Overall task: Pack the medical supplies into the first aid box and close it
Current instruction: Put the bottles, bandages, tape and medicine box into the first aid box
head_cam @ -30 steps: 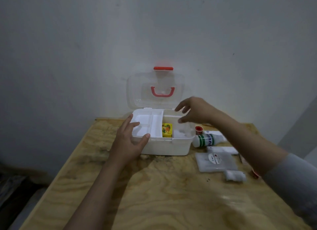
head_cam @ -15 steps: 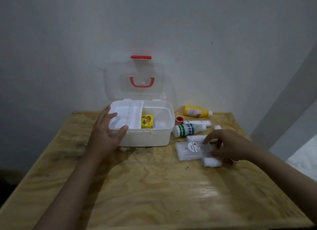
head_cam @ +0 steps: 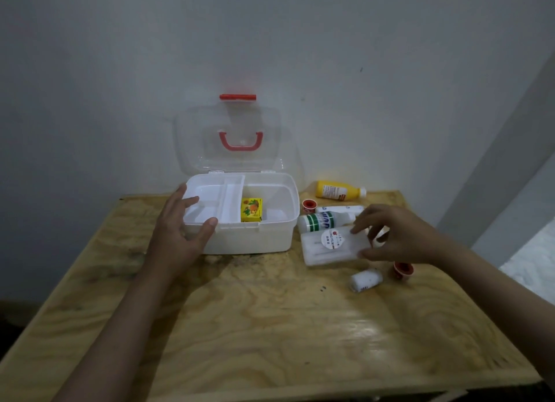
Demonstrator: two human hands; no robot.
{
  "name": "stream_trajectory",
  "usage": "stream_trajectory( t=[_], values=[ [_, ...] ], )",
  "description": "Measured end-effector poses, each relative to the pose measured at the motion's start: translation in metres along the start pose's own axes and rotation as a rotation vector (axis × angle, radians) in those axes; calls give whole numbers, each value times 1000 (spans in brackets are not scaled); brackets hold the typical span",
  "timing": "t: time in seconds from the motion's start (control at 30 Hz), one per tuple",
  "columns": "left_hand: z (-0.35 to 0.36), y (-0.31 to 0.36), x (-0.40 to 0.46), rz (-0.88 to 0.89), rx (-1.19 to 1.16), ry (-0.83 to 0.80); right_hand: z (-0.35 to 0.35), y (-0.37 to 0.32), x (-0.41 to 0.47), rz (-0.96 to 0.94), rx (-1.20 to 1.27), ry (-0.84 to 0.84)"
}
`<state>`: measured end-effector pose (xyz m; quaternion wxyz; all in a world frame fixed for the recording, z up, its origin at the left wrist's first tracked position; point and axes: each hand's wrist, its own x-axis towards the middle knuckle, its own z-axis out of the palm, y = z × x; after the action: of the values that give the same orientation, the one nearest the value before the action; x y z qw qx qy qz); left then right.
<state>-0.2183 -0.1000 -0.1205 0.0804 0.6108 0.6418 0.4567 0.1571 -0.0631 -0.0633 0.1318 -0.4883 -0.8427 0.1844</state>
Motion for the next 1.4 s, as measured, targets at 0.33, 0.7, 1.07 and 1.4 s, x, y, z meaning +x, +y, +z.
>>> stream_trajectory(
  t=[0.33,0.7,1.07,1.4],
  values=[
    [1,-3,0,10,-32,1,-76,-56,8,-92,31,259],
    [0,-7,1,-14,-67,-27,-4,-113,110,-70,-341,102],
    [3,-7,1,-22,-52,-11,52,-117,155,-20,-163,-39],
    [5,-8,1,-8,-48,9,65,-122,166,101,173,16]
  ],
)
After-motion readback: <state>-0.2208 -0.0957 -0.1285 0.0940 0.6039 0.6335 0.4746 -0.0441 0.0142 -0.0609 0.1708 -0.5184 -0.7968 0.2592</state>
